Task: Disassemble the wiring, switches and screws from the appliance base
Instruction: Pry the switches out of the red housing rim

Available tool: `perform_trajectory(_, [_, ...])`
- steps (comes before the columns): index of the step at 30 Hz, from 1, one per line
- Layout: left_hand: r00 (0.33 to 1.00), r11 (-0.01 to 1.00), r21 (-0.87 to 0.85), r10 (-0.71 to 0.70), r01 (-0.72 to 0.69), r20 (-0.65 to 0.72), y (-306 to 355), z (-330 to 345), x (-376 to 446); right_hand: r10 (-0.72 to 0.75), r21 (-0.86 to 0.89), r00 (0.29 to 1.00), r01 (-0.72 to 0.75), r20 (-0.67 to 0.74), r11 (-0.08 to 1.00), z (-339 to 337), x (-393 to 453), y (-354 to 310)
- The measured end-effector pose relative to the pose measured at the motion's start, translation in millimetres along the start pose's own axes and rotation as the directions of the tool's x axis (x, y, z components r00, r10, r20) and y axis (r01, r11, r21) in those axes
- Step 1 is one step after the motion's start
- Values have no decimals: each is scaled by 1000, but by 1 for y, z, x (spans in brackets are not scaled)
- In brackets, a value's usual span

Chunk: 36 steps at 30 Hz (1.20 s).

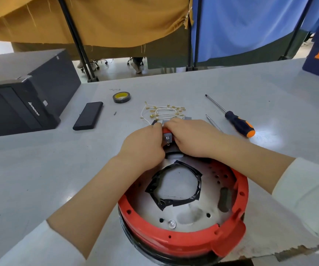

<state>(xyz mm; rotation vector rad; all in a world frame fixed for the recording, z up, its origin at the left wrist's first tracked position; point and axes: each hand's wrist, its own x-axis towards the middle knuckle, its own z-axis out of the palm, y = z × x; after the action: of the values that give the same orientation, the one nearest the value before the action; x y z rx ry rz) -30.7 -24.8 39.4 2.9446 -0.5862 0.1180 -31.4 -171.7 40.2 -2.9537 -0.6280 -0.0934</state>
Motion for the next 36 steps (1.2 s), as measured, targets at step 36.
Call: perform_trajectory(36, [993, 983, -166, 61, -77, -99, -11, 10, 0, -31, -92, 989, 18, -147, 996, 9, -11, 5])
